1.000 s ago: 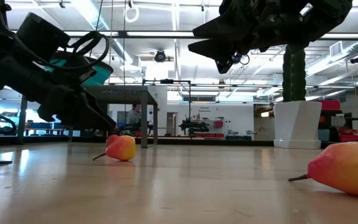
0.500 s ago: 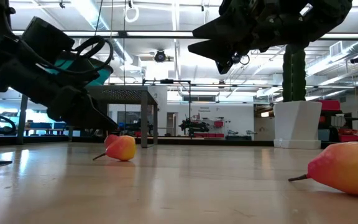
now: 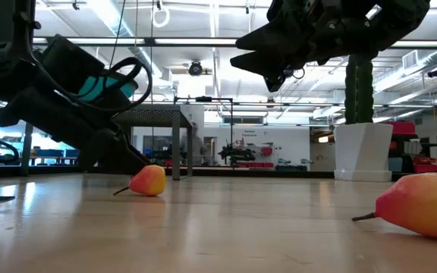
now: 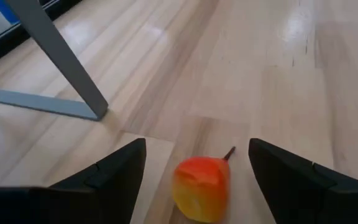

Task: Pick & Place Fruit
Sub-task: Put the orange pear into the blue strainer bowl on the shelf

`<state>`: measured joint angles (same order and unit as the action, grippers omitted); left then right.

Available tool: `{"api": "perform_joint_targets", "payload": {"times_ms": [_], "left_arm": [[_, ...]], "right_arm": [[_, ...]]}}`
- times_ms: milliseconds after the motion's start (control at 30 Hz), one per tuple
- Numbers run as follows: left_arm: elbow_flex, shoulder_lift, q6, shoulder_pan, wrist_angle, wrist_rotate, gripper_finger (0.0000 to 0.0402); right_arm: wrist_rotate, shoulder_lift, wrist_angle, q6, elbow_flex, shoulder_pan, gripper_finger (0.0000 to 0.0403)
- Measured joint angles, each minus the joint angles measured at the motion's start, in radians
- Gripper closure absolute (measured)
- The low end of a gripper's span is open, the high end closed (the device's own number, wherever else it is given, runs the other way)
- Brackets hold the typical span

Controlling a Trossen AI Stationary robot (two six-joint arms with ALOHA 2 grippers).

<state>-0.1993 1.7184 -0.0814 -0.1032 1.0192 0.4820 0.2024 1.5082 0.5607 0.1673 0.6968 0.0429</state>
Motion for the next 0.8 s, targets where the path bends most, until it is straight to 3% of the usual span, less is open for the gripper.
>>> {"api": "perform_joint_targets", "payload": {"times_ms": [467, 800], "left_arm": [[0.000, 0.001, -0.018, 0.058, -0.060, -0.101, 0.0111], [0.000, 0.001, -0.045, 0.060, -0.065, -0.104, 0.0111]], "right_arm": [[-0.016, 0.000, 0.000, 0.000, 0.000, 0.000, 0.0223], [-0.017, 0.000, 0.000, 0.000, 0.000, 0.000, 0.0223]]}}
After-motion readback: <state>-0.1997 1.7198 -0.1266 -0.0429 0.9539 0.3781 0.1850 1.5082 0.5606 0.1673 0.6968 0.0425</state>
